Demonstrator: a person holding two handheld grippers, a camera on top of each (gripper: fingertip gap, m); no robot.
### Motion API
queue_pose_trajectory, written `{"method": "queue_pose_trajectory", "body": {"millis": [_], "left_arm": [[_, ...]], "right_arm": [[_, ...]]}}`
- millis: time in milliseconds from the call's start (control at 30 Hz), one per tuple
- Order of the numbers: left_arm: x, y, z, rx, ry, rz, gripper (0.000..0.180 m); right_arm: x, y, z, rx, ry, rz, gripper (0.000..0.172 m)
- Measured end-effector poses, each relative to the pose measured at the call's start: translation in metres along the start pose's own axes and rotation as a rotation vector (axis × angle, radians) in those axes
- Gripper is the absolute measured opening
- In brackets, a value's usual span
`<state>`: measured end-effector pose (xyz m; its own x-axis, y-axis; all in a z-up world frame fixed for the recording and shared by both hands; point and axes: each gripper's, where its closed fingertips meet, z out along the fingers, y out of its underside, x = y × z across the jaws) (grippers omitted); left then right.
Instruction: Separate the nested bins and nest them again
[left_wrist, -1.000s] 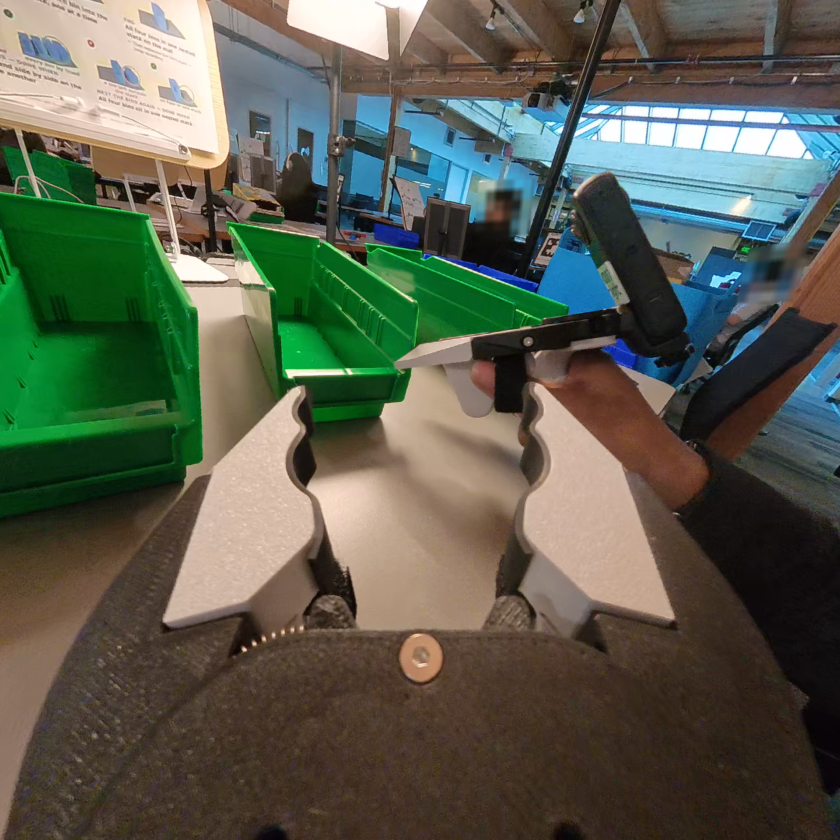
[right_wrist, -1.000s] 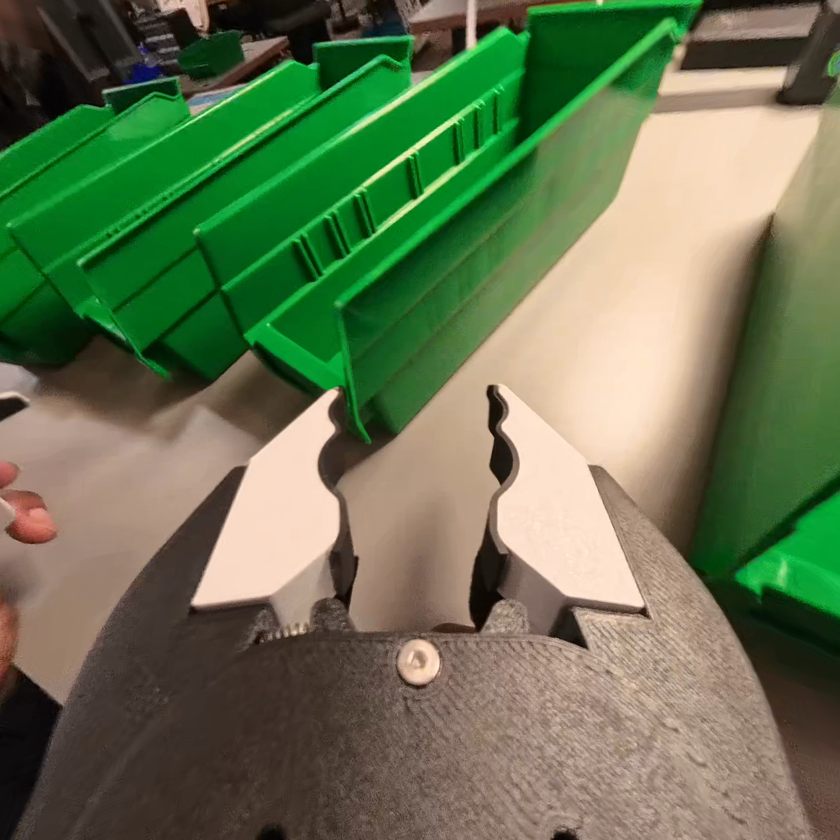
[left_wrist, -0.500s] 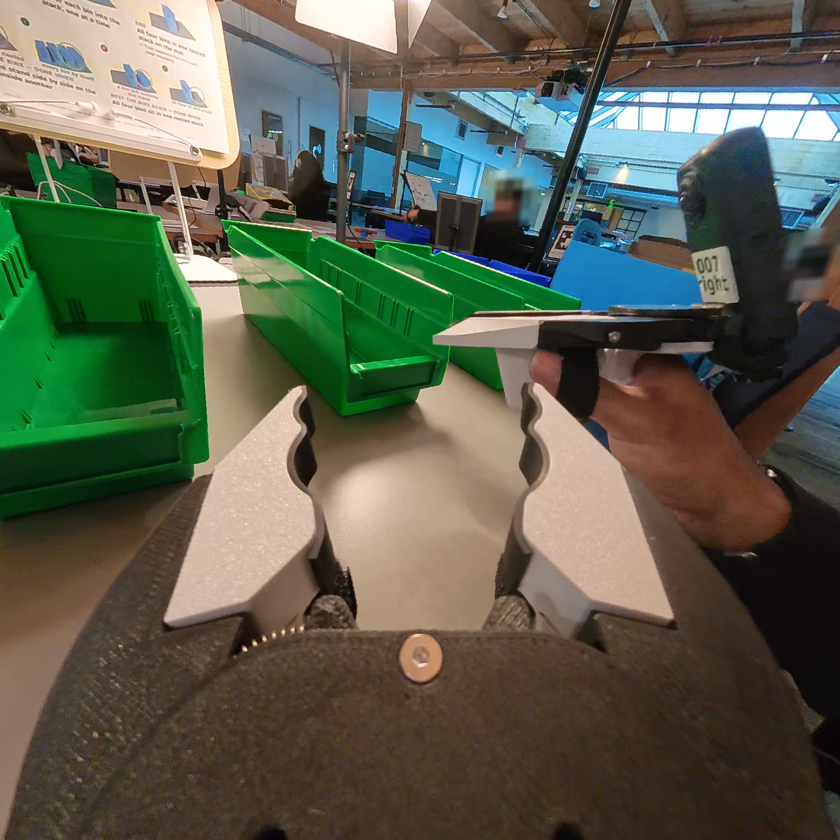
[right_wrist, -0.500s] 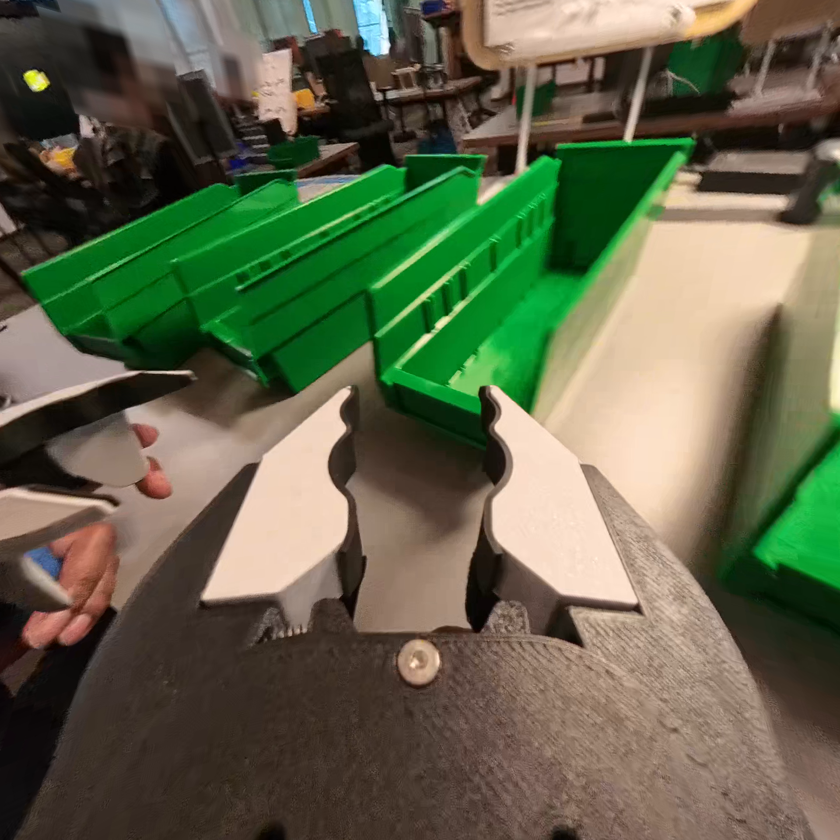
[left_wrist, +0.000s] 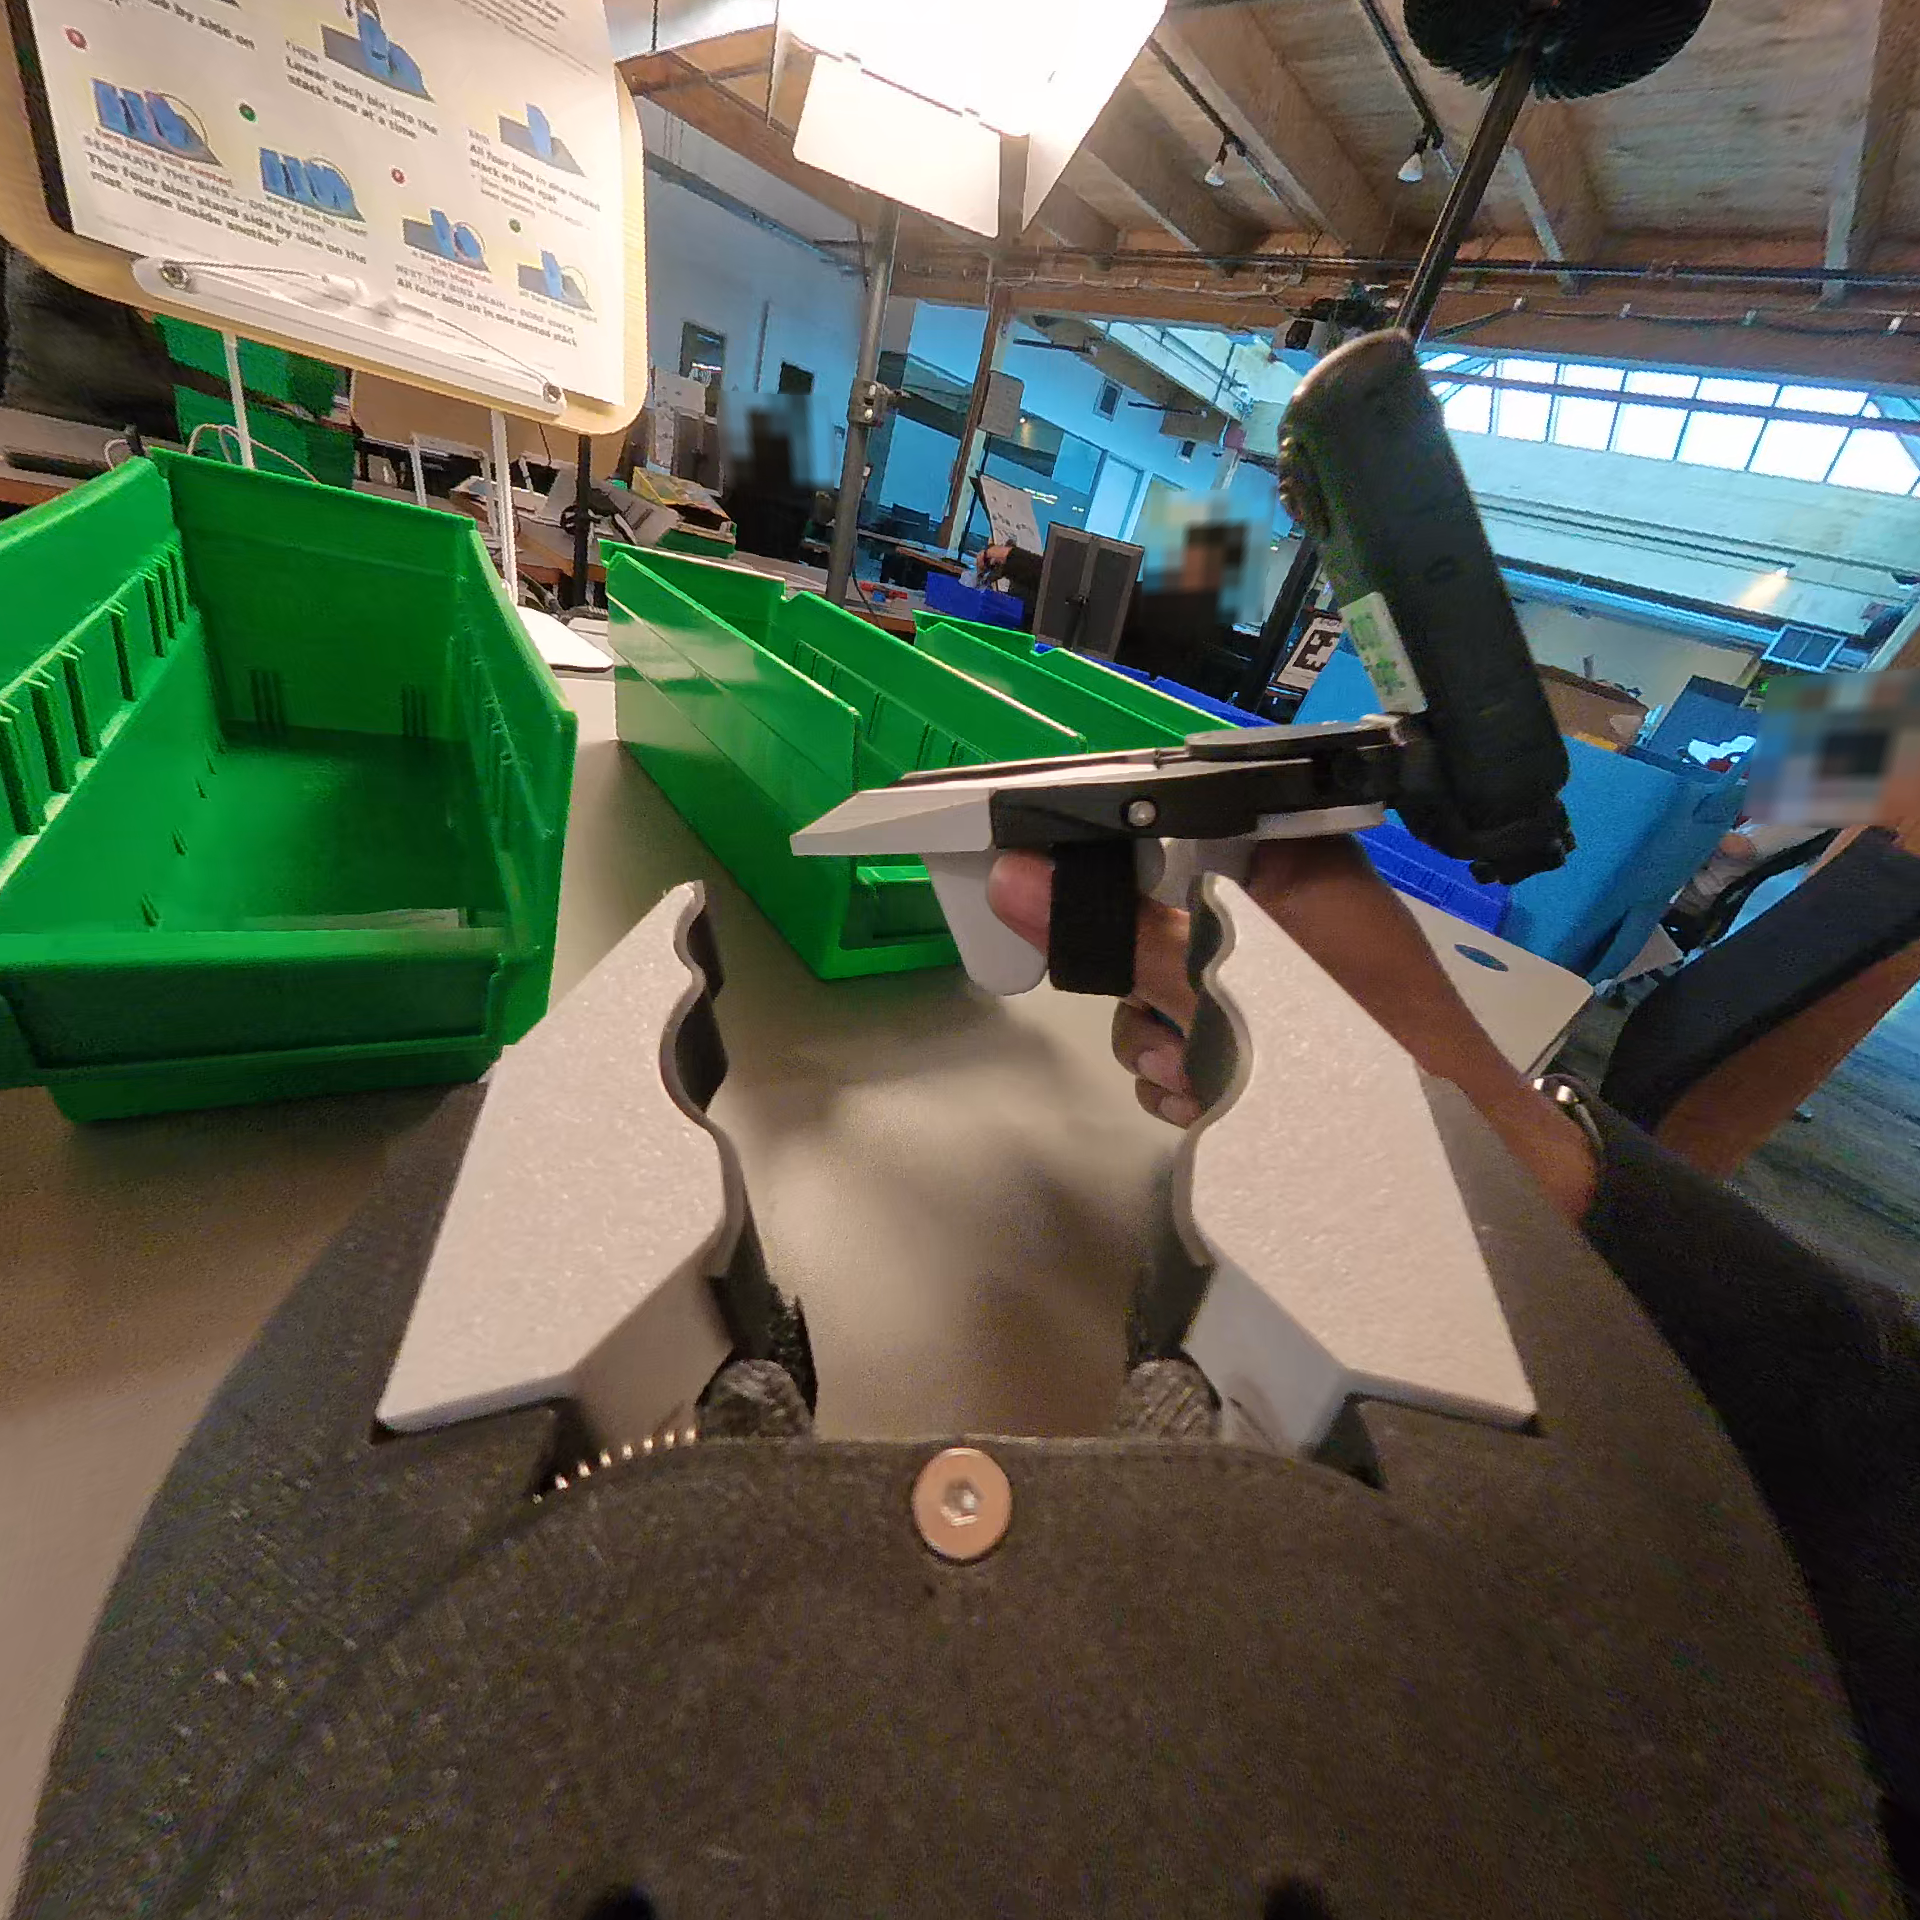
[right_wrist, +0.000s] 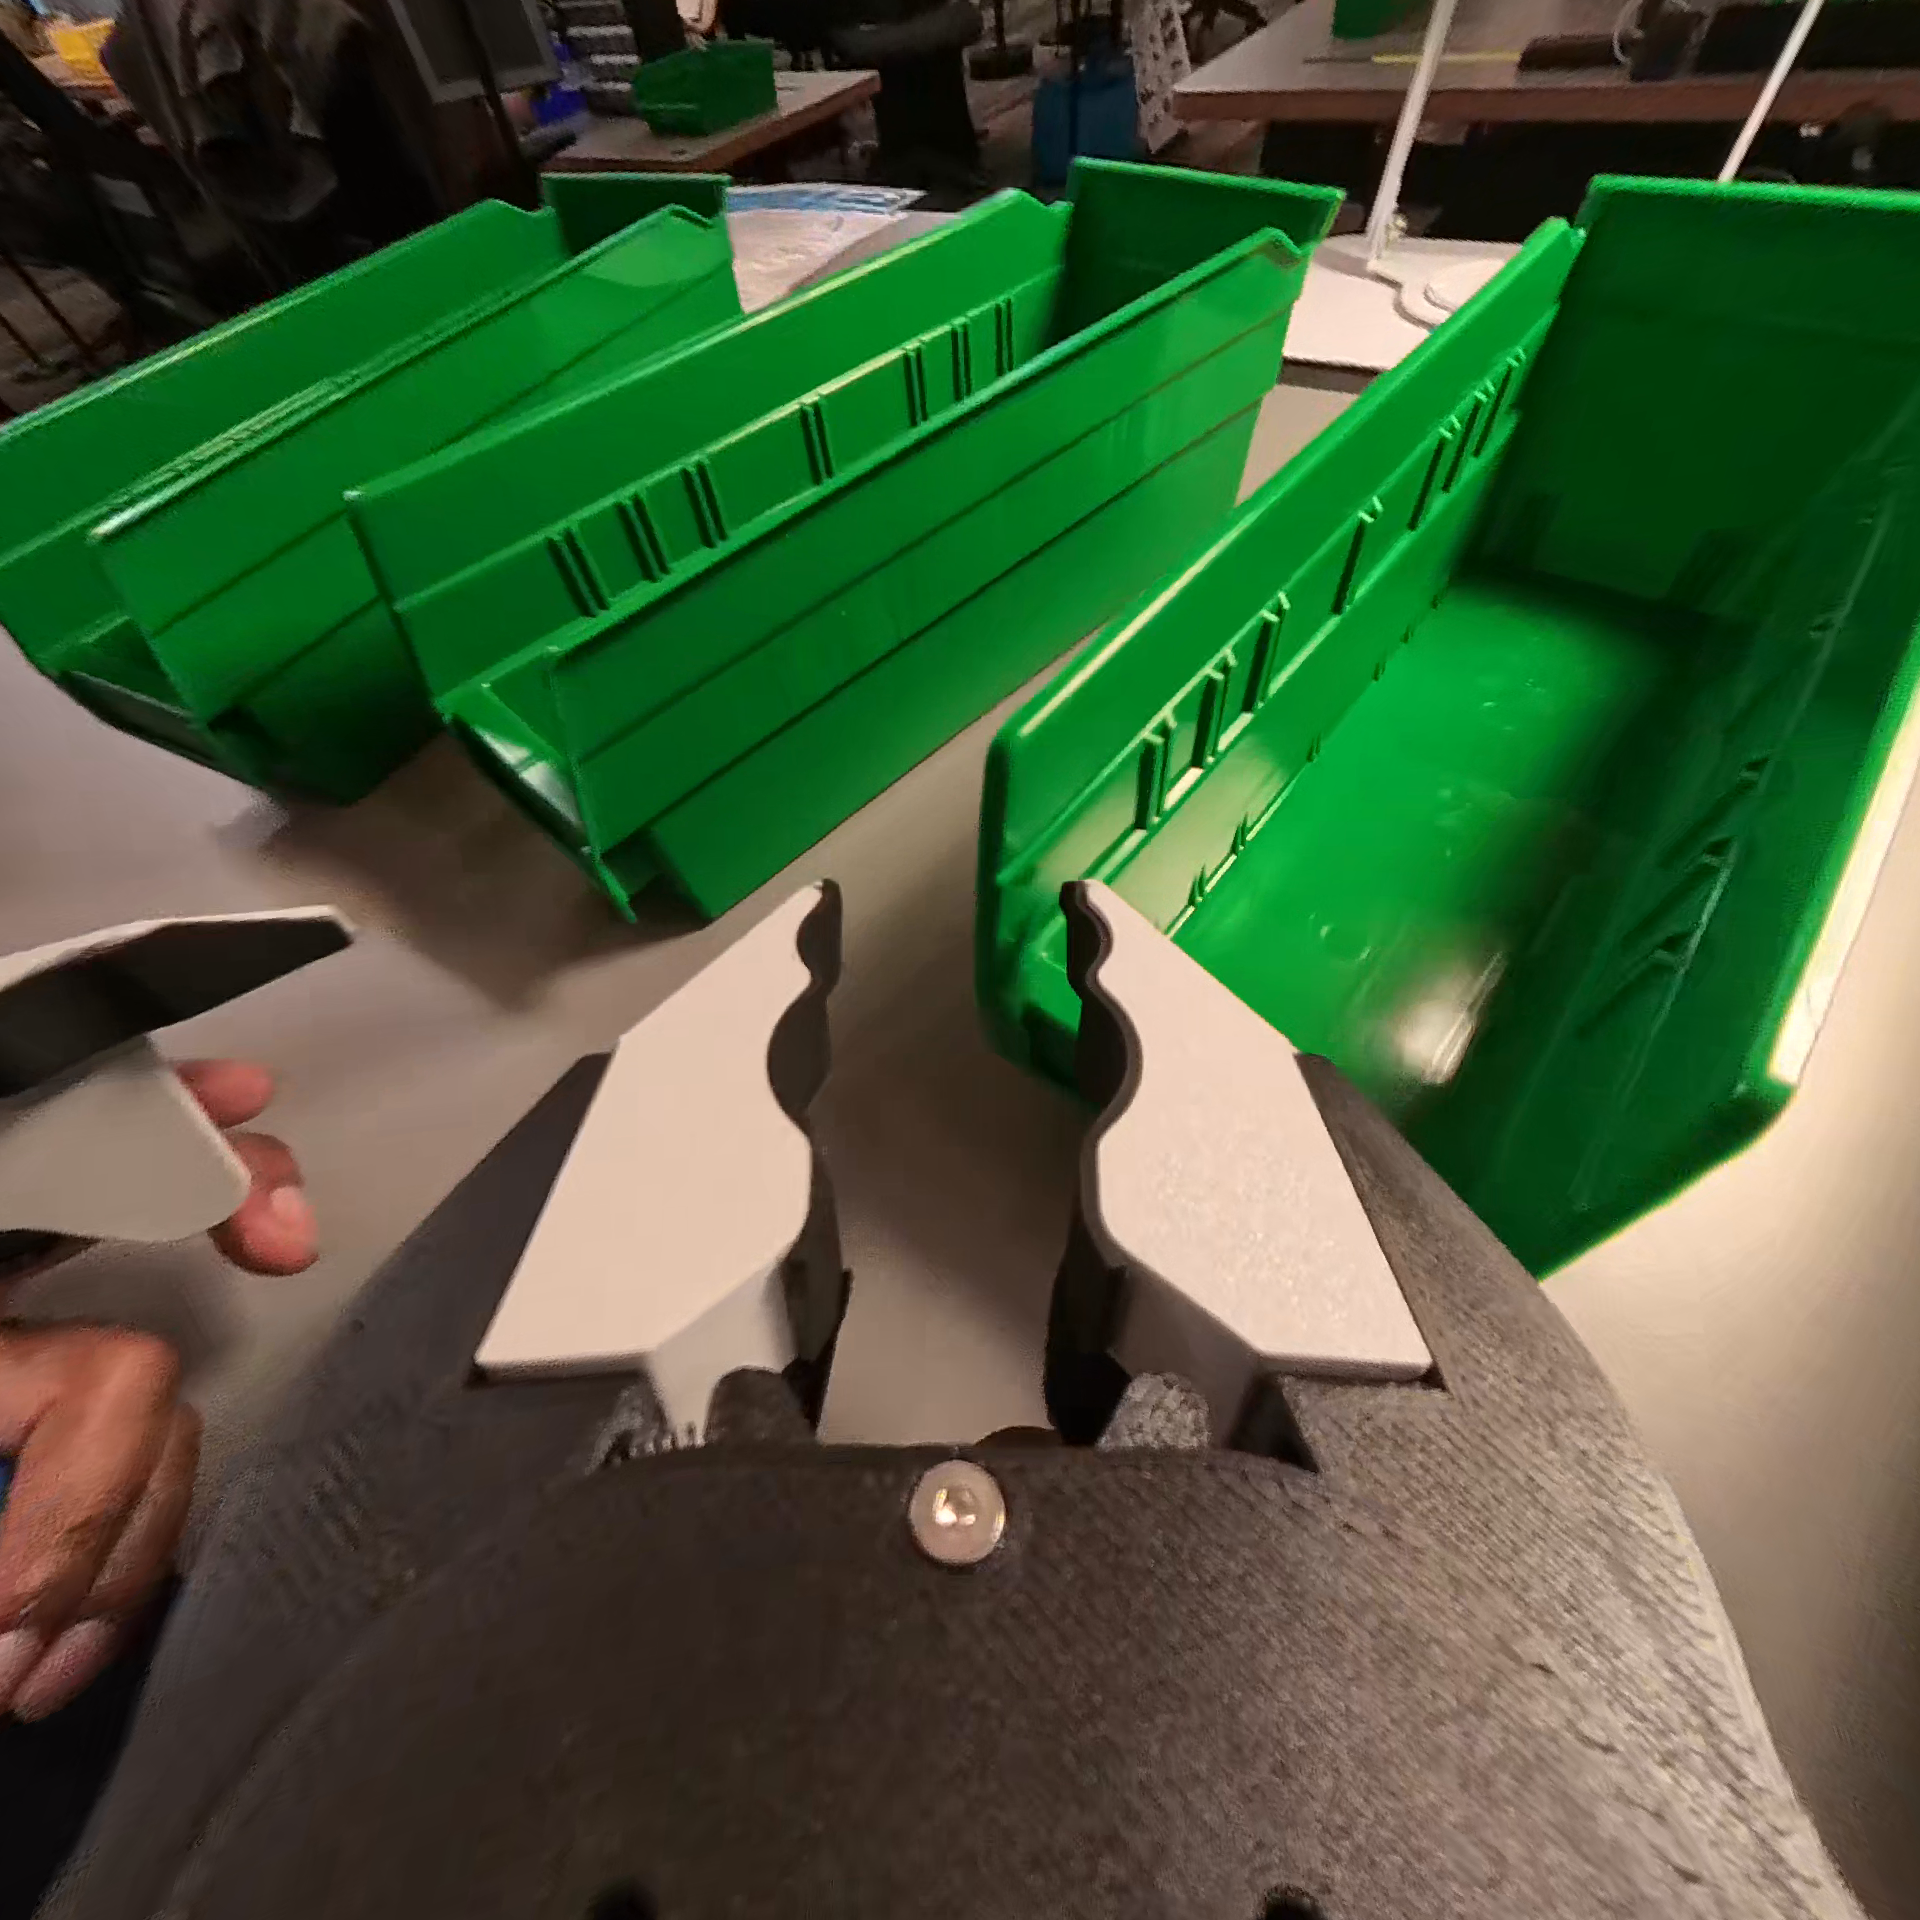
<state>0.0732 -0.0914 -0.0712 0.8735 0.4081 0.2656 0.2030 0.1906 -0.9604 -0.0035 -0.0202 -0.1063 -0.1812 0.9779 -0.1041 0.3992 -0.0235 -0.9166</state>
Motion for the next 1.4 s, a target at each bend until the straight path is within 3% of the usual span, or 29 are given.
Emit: {"method": "queue_pose_trajectory", "body": {"millis": [100, 333, 467, 633, 767, 1000, 1200, 1333, 1400], "left_arm": [[0.0, 0.0, 0.0, 0.001, 0.002, -0.006, 0.089], [-0.008, -0.003, -0.001, 0.011, -0.032, -0.035, 0.088], [-0.032, 0.003, 0.007, -0.105, -0.111, -0.087, 0.088], [-0.09, -0.028, 0.013, -0.082, -0.33, 0.069, 0.088], [-0.125, -0.021, 0.024, -0.135, -0.424, 0.112, 0.089], [-0.128, -0.011, 0.042, -0.195, -0.435, 0.146, 0.084], [-0.115, -0.006, 0.053, -0.214, -0.394, 0.172, 0.053], [-0.106, 0.0, 0.061, -0.234, -0.359, 0.163, 0.02], [-0.103, 0.001, 0.065, -0.233, -0.357, 0.153, 0.015]], "right_arm": [[0.008, 0.005, 0.001, -0.001, 0.016, 0.035, 0.037], [0.0, 0.009, -0.022, 0.056, -0.054, 0.039, 0.04], [-0.002, 0.014, -0.039, 0.093, -0.083, 0.025, 0.042], [-0.002, 0.012, -0.046, 0.12, -0.133, 0.05, 0.043], [-0.003, 0.012, -0.046, 0.115, -0.156, 0.066, 0.043], [-0.002, 0.012, -0.047, 0.118, -0.212, 0.127, 0.043], [-0.002, 0.01, -0.049, 0.137, -0.24, 0.154, 0.043], [-0.002, 0.009, -0.05, 0.142, -0.24, 0.152, 0.043], [-0.003, 0.009, -0.049, 0.14, -0.24, 0.149, 0.043]]}}
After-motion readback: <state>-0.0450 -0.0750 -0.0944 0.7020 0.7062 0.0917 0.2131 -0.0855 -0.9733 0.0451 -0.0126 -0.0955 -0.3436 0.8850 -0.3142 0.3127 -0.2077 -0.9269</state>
